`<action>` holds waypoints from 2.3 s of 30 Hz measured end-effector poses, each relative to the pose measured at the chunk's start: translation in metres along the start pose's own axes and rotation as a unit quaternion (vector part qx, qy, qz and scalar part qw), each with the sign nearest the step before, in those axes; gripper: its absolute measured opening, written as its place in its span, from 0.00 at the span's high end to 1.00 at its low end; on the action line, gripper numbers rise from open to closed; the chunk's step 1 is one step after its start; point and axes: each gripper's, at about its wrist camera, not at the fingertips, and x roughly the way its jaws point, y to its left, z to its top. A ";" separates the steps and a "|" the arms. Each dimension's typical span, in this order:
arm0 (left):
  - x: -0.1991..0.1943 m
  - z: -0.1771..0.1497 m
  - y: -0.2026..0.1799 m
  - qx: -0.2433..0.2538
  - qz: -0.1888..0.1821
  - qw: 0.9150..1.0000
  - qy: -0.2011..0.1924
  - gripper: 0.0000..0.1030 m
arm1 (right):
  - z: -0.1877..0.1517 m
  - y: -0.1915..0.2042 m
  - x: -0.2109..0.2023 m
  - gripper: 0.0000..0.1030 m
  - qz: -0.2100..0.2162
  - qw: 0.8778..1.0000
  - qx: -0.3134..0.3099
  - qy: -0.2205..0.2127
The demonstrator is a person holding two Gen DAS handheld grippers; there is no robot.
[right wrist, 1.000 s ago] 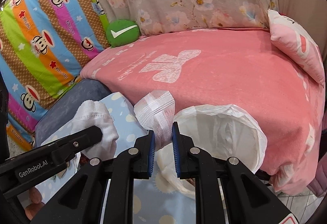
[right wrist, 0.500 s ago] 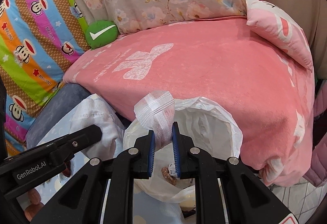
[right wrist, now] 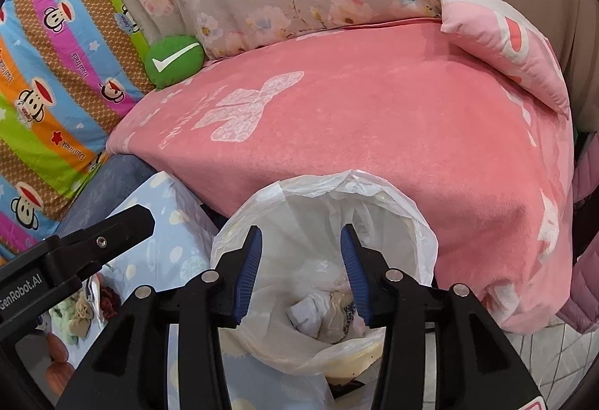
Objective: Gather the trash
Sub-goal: 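Carry the white sock and pink-white packet to the bin with both grippers and release, then withdraw both open grippers from the bin back over the table items, then grasp the tan knotted cloth with the left gripper while the right gripper grasps the grey pouch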
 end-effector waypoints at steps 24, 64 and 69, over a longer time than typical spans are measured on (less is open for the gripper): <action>-0.036 -0.016 0.058 -0.042 0.032 0.999 -0.014 0.34 | -0.018 0.056 -0.011 0.51 0.019 0.999 -0.050 0.005; -0.111 -0.105 0.318 -0.256 0.166 0.952 -0.019 0.34 | -0.107 0.277 0.024 0.51 0.118 0.967 -0.212 0.081; -0.104 -0.120 0.342 -0.275 0.174 0.946 -0.002 0.34 | -0.116 0.298 0.039 0.51 0.124 0.962 -0.226 0.094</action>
